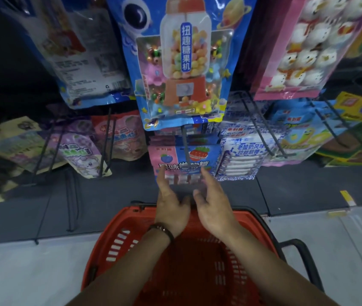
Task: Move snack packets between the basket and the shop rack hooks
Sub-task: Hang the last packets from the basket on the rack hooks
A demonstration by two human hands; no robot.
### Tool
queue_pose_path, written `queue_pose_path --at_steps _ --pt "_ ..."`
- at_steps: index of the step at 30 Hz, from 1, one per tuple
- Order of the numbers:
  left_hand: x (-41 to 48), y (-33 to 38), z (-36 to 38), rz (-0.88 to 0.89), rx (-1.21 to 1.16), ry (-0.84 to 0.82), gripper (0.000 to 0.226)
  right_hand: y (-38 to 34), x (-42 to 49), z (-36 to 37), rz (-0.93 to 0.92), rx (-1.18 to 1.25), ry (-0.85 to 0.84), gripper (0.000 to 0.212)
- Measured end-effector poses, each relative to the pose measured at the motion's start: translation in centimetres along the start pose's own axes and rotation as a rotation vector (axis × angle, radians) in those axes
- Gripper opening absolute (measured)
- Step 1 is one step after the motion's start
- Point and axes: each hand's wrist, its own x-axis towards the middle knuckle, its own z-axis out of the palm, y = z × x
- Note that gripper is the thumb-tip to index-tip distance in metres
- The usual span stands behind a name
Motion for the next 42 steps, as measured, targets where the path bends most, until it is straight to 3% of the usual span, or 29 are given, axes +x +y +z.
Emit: queue_pose_path --at_steps 6,13,16,20,23,25,29,33,36,42 --pt "2.0 1.8 0.8 0.057 0.059 0.095 0.113 -0.8 2.1 -0.9 -0.13 0.015 -0.071 0.065" --pt "5.7 2.1 3.1 0.21 0.262 0.136 0.08 -1.2 6.4 -1.0 -0.149 0.033 -0.106 0.061" --pt "7.7 2.0 3.6 0.15 0.363 0.105 0.075 -1.0 7.5 -0.8 -0.138 0.065 -0.108 0.058" --pt "9.7 1.2 3.9 -0.021 0.735 -0.049 0.073 -0.9 8.2 -0.6 -0.123 0.09 -0.108 0.057" --pt "9.5 2.3 3.7 -0.101 0.78 -0.086 0.074 -0.8 8.6 -0.8 -0.094 0.12 -0.122 0.054" --pt "9.2 3.0 3.4 -0.058 0.657 -0.075 0.078 -0.7 8.5 -1.1 -0.084 0.093 -0.13 0.054" --pt "8.0 3.7 2.6 0.057 0.054 0.08 0.093 -0.9 7.2 -1.7 -0.109 0.113 -0.091 0.052" --pt "6.6 3.8 2.9 0.015 0.053 0.1 0.077 -0.3 5.0 -3.4 -0.121 0.197 0.023 0.022" --pt "4.3 4.9 4.2 -0.032 0.026 0.022 0.041 1.3 4.0 -5.7 -0.044 0.27 0.157 0.018" --pt "1.8 6.1 9.4 -0.104 -0.122 -0.245 0.063 5.0 3.6 -9.8 0.182 0.378 0.501 0.022"
